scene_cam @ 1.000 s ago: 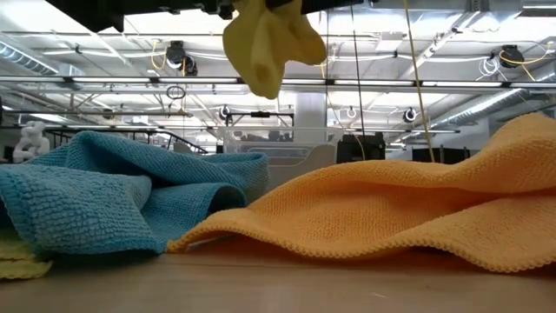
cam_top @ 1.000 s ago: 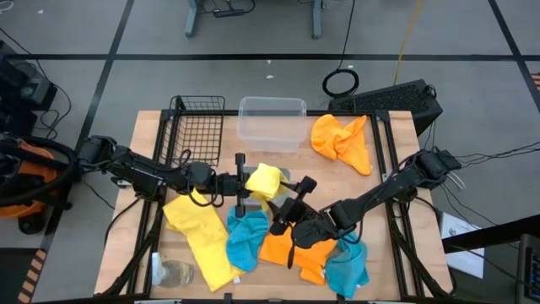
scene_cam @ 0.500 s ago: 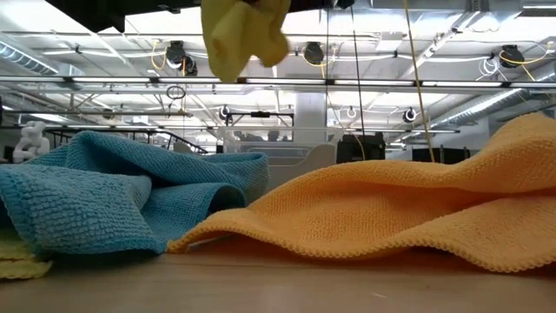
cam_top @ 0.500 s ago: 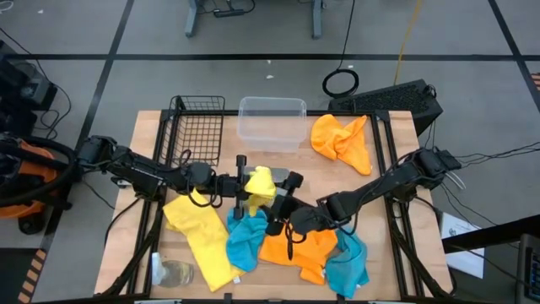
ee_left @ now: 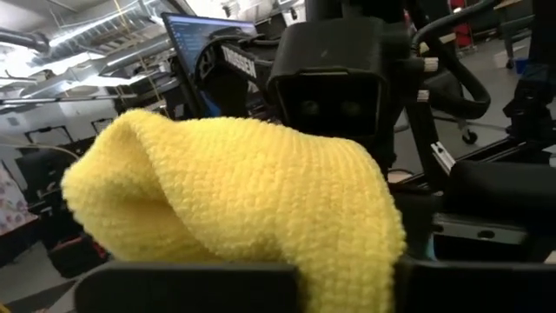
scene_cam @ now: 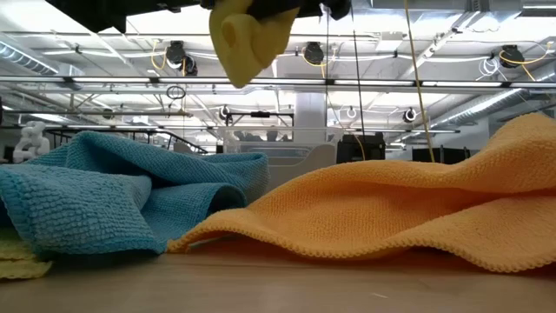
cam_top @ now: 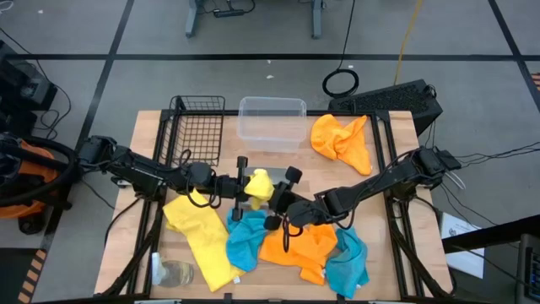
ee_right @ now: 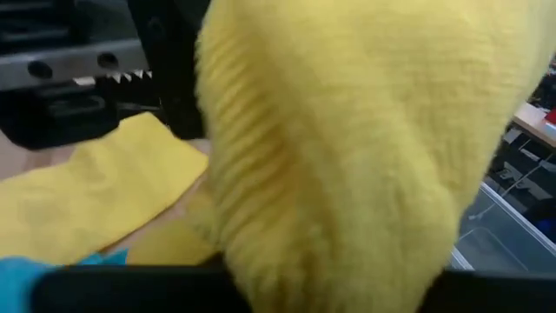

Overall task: Sort microfiber towel by color & place in baskets
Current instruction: Put the right yellow microfiber cloth into the transparent bin

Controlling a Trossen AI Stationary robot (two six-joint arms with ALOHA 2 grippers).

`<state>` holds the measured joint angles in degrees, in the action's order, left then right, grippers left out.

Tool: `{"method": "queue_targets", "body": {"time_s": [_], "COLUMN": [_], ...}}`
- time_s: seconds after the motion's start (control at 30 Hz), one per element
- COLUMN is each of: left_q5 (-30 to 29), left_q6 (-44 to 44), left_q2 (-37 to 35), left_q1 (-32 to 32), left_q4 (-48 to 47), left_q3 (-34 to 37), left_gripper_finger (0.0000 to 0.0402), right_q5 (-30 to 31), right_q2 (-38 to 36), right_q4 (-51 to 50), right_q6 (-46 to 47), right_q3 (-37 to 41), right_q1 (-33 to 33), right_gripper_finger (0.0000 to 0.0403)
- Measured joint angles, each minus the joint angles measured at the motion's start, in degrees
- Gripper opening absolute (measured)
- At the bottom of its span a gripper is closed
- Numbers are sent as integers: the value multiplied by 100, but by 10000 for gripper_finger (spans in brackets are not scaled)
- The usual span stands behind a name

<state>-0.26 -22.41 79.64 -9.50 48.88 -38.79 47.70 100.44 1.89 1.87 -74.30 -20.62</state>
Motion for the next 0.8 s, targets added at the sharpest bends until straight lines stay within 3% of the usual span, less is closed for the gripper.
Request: {"method": "queue_targets", "body": {"time_s": [0.1,0.33,0.57,0.67,0.8], "left_q5": [-124,-518,-682,-688,-688], "left_q6": [176,413,410,410,470], "left_q2": [2,0,-388,-712,-1157], "left_q1": [-3,-4,-107,-198,-383], "left_q4": [-22,-434,-1597,-2167,-2458], "left_q3": [2,2,9,9,9], "left_gripper_finger": [29,147,272,302,312], "right_q5": [8,132,315,314,270], "right_q2": [0,-35,-383,-508,-545], "right_q4": [-115,-630,-1666,-1931,-2201], "right_q6": [-70,-20,410,396,181], "right_q3": [0,2,2,2,2], "right_q1": [-33,-108,-234,-322,-451], "right_gripper_finger": [14,21,7,11,12]}}
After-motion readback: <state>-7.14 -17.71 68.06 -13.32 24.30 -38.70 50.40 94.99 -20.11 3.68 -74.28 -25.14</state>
